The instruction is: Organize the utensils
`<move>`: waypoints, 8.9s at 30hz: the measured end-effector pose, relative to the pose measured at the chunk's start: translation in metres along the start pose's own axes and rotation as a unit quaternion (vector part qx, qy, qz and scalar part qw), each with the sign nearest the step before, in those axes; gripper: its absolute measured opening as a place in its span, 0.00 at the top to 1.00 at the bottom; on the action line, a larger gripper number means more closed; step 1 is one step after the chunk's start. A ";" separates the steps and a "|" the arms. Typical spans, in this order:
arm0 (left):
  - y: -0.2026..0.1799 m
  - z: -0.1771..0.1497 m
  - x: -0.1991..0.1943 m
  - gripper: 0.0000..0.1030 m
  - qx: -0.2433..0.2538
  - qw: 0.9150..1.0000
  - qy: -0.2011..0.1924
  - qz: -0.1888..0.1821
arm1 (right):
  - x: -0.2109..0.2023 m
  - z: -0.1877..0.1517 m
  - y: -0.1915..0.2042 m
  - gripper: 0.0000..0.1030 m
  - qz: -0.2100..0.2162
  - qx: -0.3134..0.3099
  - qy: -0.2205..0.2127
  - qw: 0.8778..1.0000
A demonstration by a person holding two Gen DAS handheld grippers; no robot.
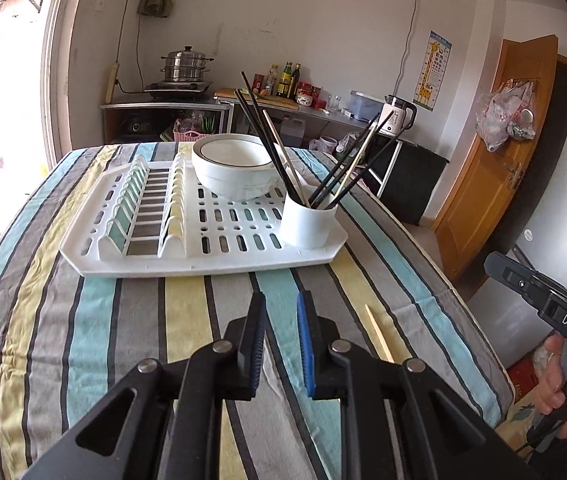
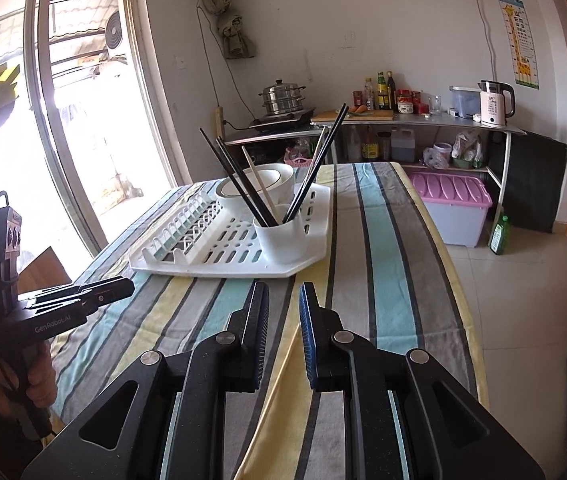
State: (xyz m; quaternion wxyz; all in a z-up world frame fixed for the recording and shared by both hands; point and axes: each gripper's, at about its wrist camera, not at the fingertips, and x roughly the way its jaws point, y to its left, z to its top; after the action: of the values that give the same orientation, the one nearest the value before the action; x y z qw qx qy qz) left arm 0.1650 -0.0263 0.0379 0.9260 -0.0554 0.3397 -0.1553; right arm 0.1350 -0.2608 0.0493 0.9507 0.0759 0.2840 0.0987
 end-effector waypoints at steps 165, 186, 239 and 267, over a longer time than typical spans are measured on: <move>-0.029 0.173 0.096 1.00 0.031 0.999 0.016 -0.031 | 0.113 0.134 0.007 0.98 0.001 -0.019 -0.030 0.999; -0.020 0.151 0.076 0.99 0.026 1.000 -0.006 -0.011 | 0.095 0.122 0.001 0.82 0.009 -0.018 -0.029 0.999; -0.034 -0.098 -0.093 0.80 0.027 0.991 -0.091 0.095 | -0.062 -0.089 0.068 0.74 -0.038 -0.060 -0.046 0.996; -0.038 -0.097 -0.088 0.80 0.031 0.991 -0.084 0.096 | -0.062 -0.090 0.068 0.74 -0.037 -0.061 -0.046 0.996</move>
State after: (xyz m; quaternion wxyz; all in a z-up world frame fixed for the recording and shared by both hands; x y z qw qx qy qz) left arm 0.0293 -0.0332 0.0257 0.9630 -0.0063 0.2597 -0.0713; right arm 0.0246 -0.2016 0.0208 0.9685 0.0116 0.2365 0.0772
